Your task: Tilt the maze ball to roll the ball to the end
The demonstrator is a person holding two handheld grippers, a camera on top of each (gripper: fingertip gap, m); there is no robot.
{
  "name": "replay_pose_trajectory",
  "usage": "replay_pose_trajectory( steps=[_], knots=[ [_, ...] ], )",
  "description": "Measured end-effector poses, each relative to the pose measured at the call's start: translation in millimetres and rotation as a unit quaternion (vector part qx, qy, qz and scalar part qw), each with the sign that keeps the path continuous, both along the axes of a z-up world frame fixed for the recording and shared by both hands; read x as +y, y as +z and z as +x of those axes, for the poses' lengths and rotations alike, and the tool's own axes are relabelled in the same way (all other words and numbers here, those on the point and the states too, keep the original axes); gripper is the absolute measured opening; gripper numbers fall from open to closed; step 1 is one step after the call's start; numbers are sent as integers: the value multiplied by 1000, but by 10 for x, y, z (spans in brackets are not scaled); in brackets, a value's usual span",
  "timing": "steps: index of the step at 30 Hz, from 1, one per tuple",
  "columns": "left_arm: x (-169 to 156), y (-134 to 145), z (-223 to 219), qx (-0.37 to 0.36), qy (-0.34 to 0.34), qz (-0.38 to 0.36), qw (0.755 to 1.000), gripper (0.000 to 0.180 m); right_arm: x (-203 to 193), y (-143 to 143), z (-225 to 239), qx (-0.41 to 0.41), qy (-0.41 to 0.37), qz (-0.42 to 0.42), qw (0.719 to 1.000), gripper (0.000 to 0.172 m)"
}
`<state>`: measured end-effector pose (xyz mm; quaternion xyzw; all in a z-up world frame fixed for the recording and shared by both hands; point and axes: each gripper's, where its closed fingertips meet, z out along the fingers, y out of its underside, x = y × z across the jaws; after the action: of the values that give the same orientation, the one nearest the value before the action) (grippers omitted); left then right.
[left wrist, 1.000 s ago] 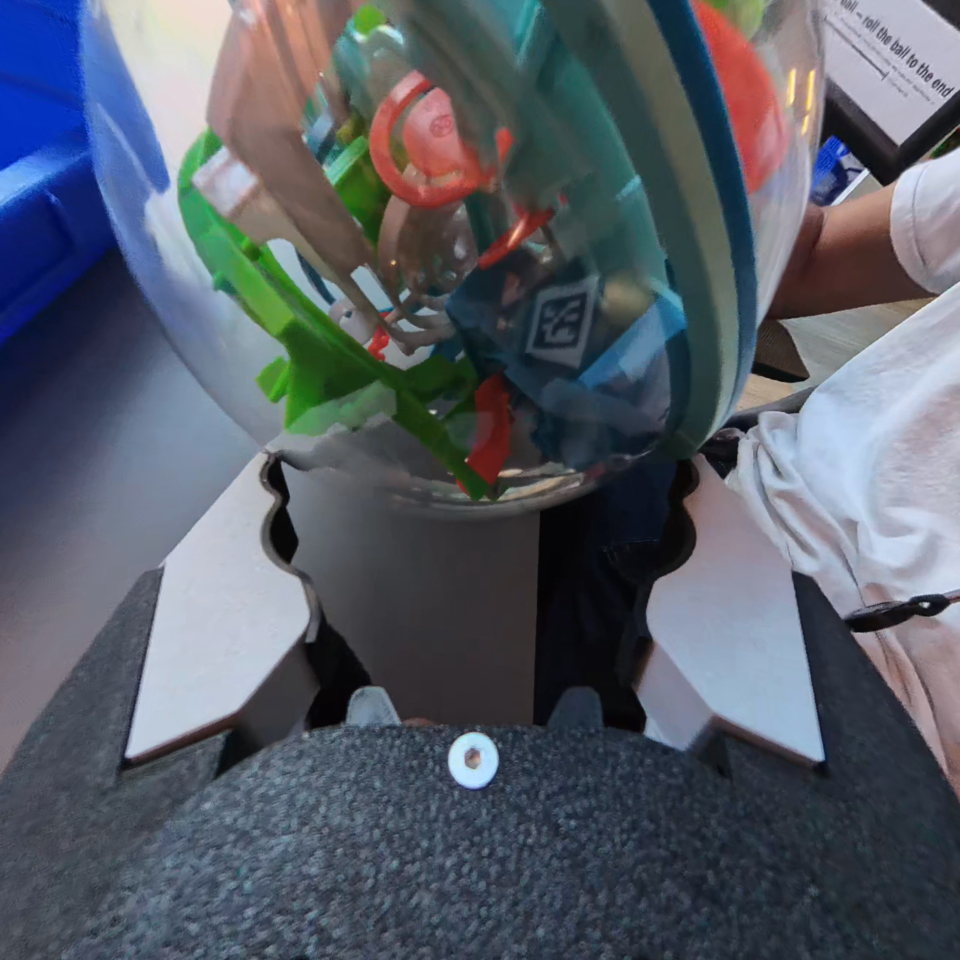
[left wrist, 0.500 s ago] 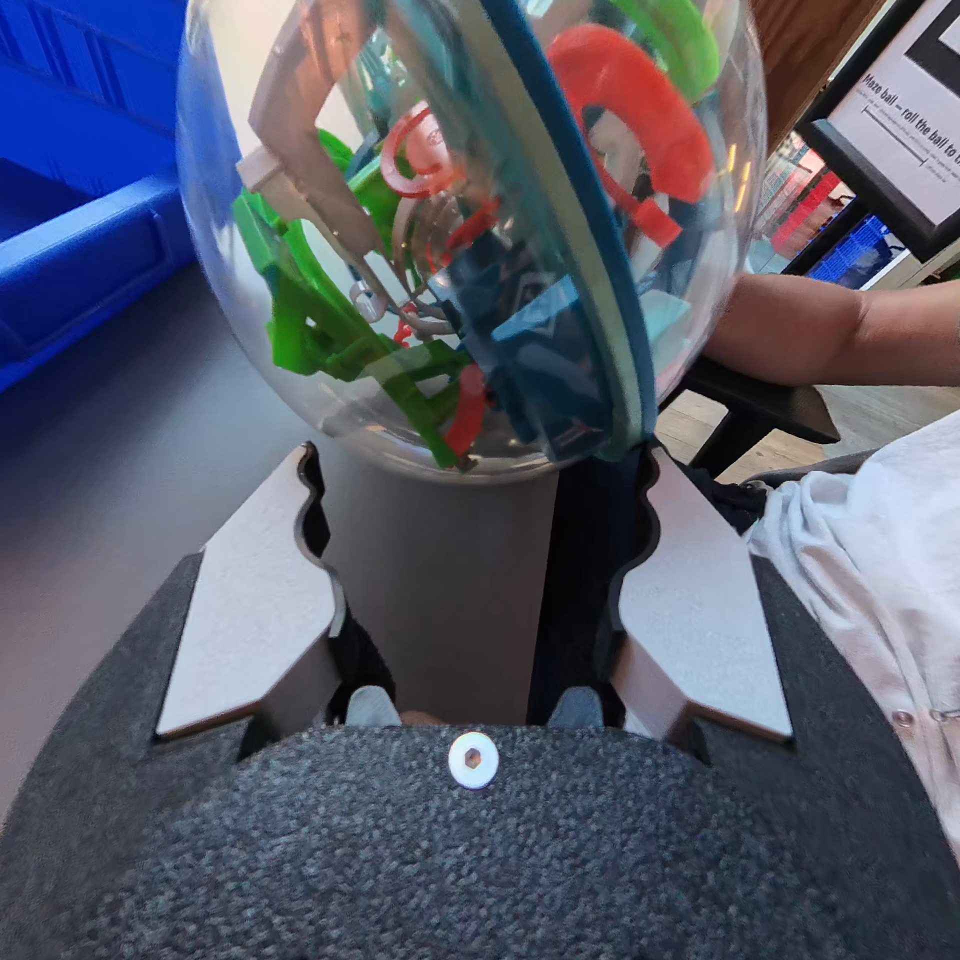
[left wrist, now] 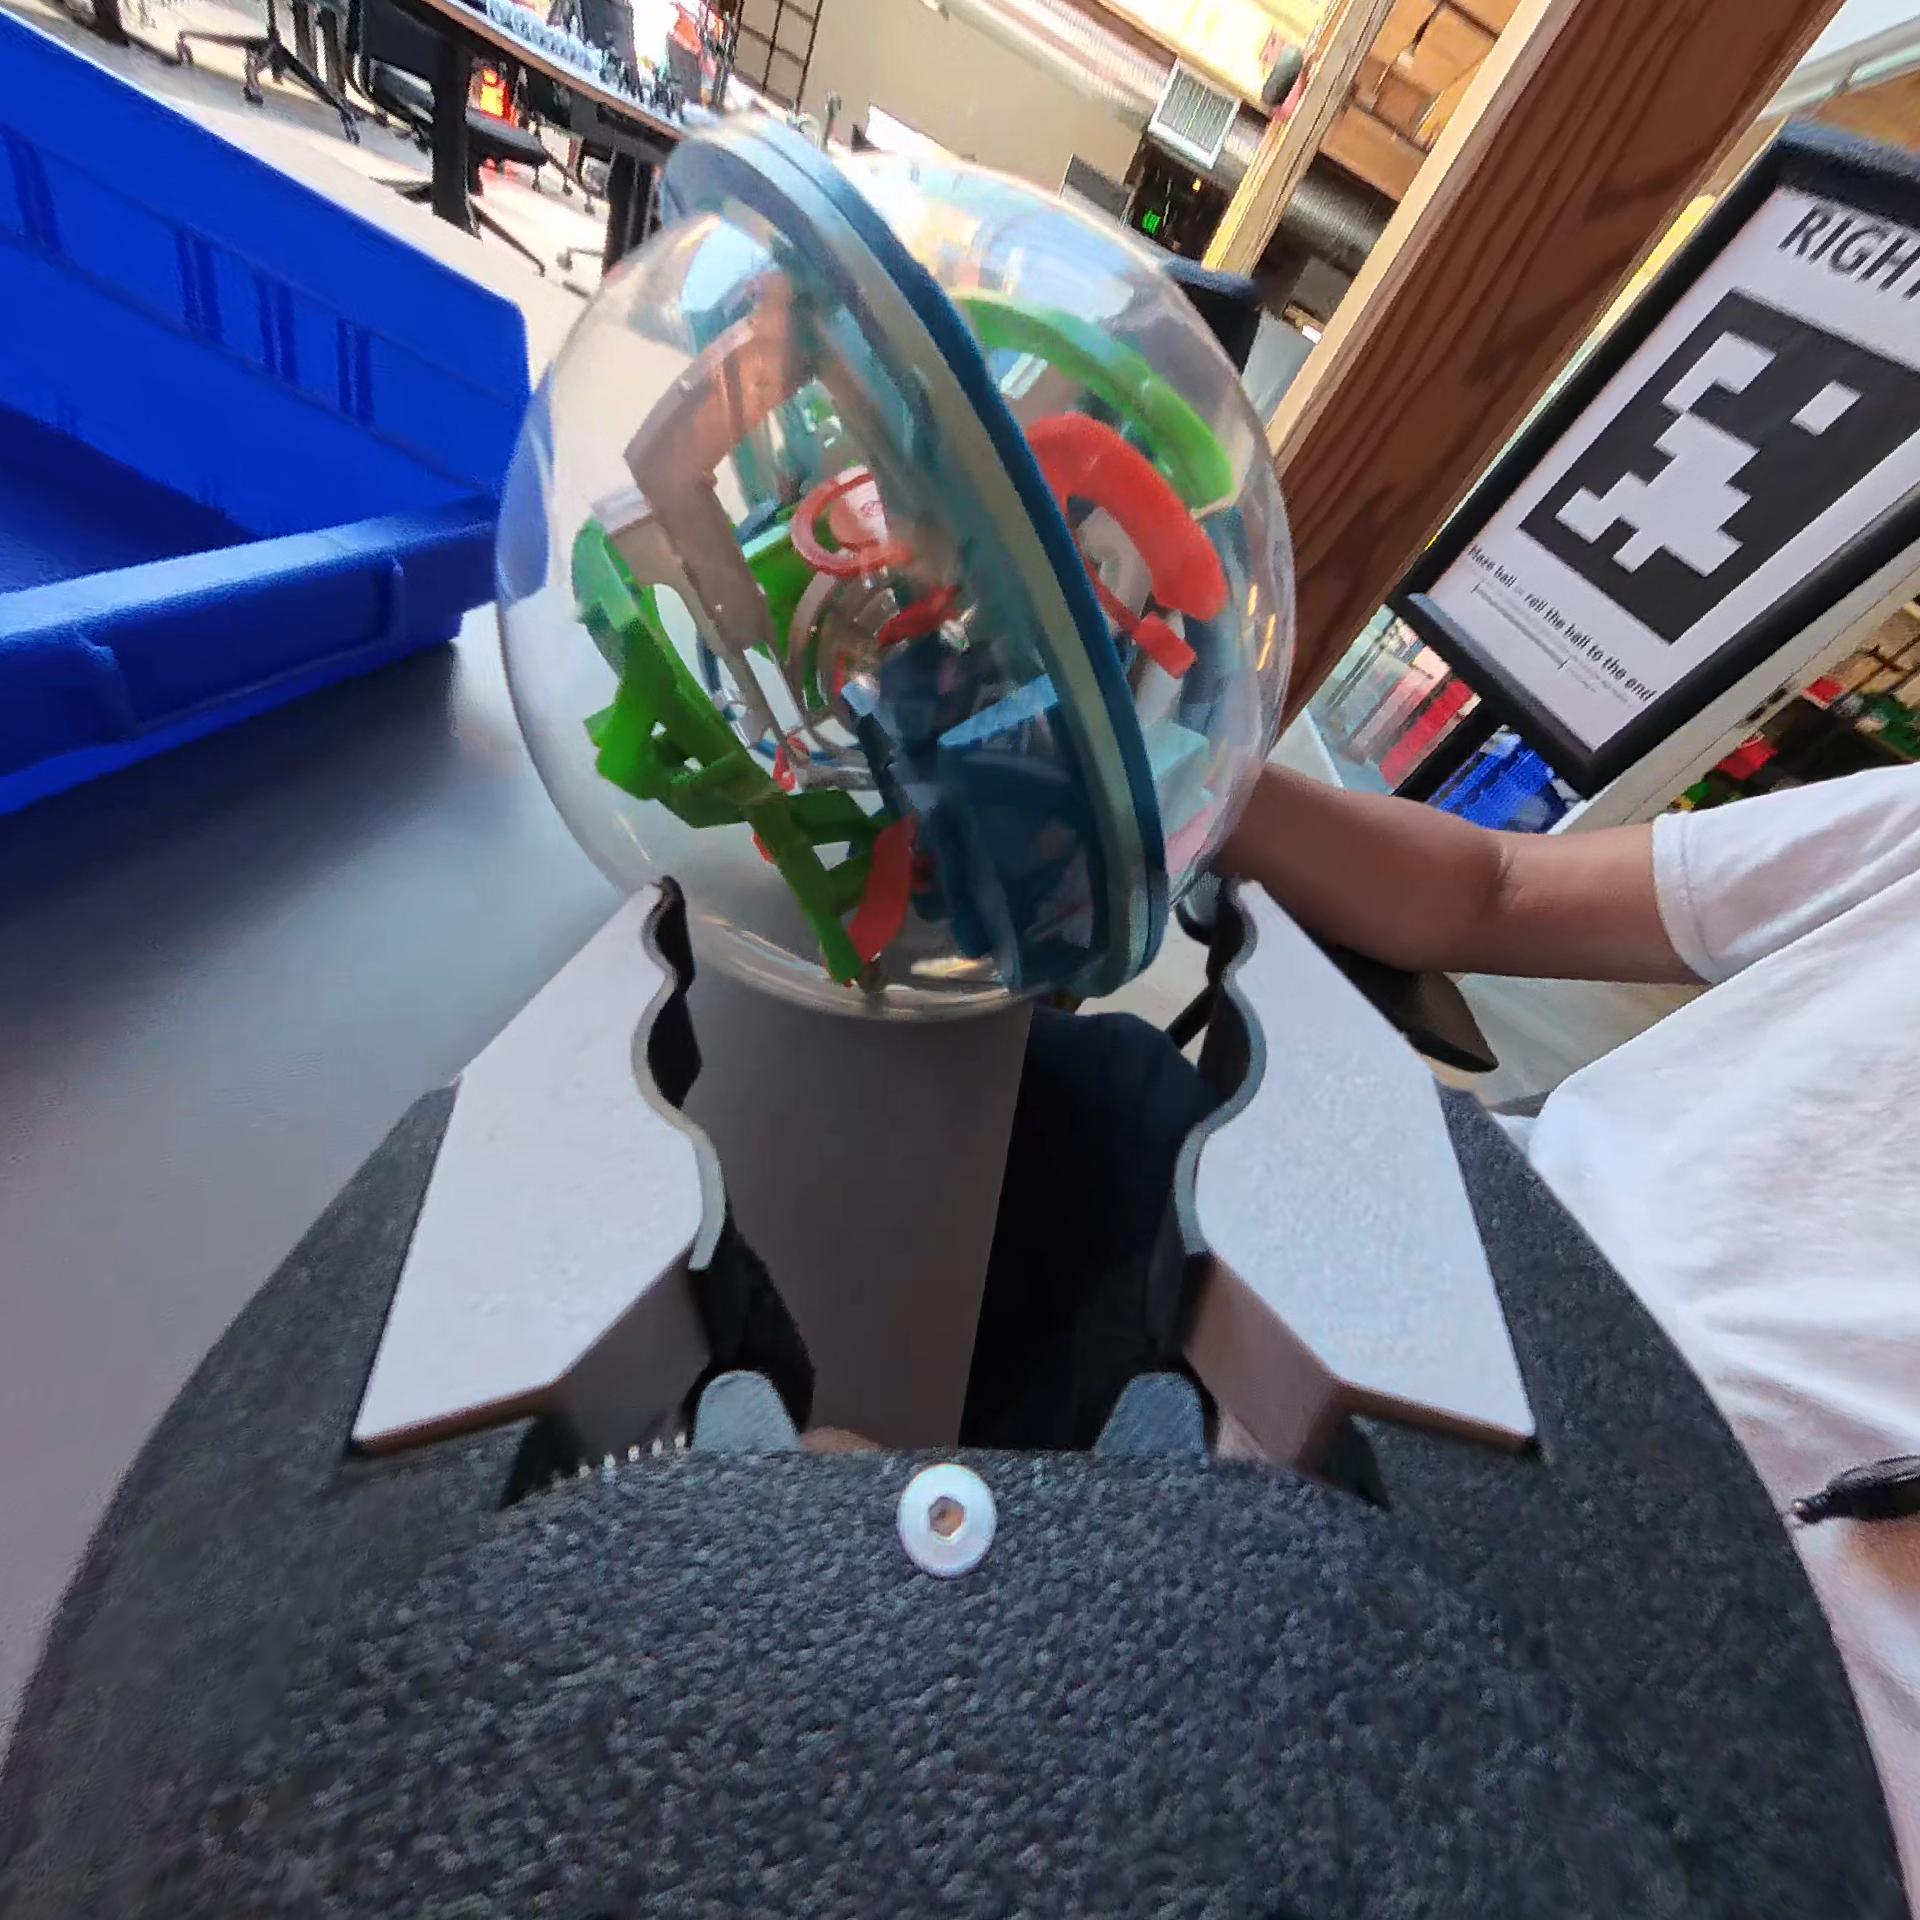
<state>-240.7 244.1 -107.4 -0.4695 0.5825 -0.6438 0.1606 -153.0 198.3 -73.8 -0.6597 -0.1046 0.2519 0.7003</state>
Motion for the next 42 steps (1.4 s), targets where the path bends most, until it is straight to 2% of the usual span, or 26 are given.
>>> replay_pose_trajectory(
  steps=[7,42],
  knots=[
    [84,91,-29,-18,4,-42,999,92,-6,3,12,4,0,0,1000,144],
    [150,118,-22,-17,9,-72,997,85,5,7,58,21,0,-2,1000,142]
  ],
)
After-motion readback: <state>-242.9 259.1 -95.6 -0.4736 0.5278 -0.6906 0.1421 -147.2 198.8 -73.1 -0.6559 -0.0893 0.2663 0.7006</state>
